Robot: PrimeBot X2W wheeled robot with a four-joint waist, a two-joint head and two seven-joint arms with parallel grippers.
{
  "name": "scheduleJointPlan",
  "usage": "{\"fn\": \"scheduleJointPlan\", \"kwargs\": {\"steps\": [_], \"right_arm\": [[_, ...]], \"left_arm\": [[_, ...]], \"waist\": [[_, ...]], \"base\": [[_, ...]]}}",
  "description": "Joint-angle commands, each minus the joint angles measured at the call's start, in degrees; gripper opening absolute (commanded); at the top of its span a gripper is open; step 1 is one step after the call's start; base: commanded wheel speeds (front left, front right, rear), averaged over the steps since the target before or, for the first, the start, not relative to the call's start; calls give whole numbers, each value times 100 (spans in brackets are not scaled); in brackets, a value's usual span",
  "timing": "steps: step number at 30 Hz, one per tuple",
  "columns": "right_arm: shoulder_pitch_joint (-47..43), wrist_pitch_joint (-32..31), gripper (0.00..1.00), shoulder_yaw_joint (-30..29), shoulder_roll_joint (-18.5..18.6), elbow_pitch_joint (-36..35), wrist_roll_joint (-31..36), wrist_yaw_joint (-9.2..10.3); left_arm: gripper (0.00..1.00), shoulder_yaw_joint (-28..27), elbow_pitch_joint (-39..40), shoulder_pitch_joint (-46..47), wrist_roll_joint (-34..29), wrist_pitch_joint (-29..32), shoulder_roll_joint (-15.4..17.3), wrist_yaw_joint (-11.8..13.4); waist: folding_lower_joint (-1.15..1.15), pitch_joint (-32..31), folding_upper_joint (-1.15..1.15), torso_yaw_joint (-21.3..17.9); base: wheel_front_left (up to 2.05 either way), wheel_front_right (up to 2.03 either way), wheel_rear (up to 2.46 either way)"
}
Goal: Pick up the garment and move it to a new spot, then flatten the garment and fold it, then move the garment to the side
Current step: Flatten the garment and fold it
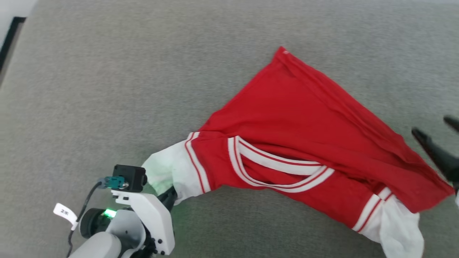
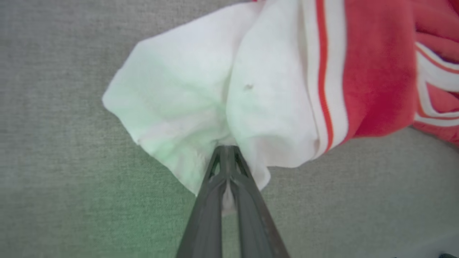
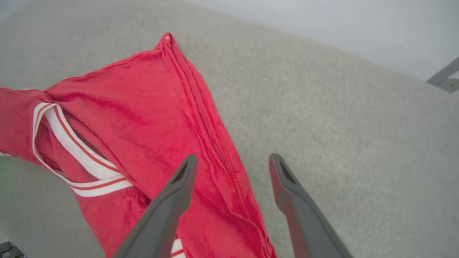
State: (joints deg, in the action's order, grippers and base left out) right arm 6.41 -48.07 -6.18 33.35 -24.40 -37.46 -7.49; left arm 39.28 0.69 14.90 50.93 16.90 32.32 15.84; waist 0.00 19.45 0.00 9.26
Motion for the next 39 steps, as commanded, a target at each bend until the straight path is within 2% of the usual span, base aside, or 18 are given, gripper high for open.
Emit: {"fn": "scheduleJointPlan", "kwargs": {"steps": [1,4,8,20,21,27,28,35,36,37,39], "right_arm": [[162,91,100,60,14,-36,90,1],[553,241,100,342,89,68,284,1],[1188,426,100,860,159,553,297,0],[3290,659,100,2404,469,2975,-39,0],[3560,624,100,2659,476,3370,-131,1],[4180,258,100,3645,608,4171,-396,1],[4180,258,100,3645,608,4171,-396,1],[4252,-484,100,4864,689,5153,-491,2],[4273,-511,38,4959,710,5226,-542,2],[4325,-523,0,5042,719,5271,-583,1],[4540,-297,0,5019,745,5315,-661,3]], "left_arm": [[0,17,-16,33,34,-10,-40,-36],[0,88,-61,123,0,2,-125,-92],[0,204,-143,245,-48,1,-269,-196],[0,642,-589,751,-212,-49,-879,-660],[0,675,-697,799,-213,-75,-961,-723],[0,733,-955,896,-189,-192,-1129,-869],[0,733,-955,896,-189,-192,-1129,-869],[0,767,-1259,1015,-172,-267,-1232,-1010],[0,771,-1303,1048,-179,-266,-1237,-1026],[0,763,-1345,1079,-179,-266,-1244,-1039],[0,750,-1415,1153,-187,-252,-1232,-1067]], "waist": [[0,11,0,104],[0,42,0,281],[0,118,0,558],[0,443,0,1566],[0,489,0,1694],[0,612,0,1921],[0,612,0,1921],[0,639,0,1964],[0,635,0,1946],[0,629,0,1923],[0,601,0,1853]], "base": [[0,0,0],[0,0,0],[0,0,0],[0,0,0],[0,0,0],[0,0,0],[0,0,0],[0,0,0],[0,0,0],[0,0,0],[0,0,0]]}}
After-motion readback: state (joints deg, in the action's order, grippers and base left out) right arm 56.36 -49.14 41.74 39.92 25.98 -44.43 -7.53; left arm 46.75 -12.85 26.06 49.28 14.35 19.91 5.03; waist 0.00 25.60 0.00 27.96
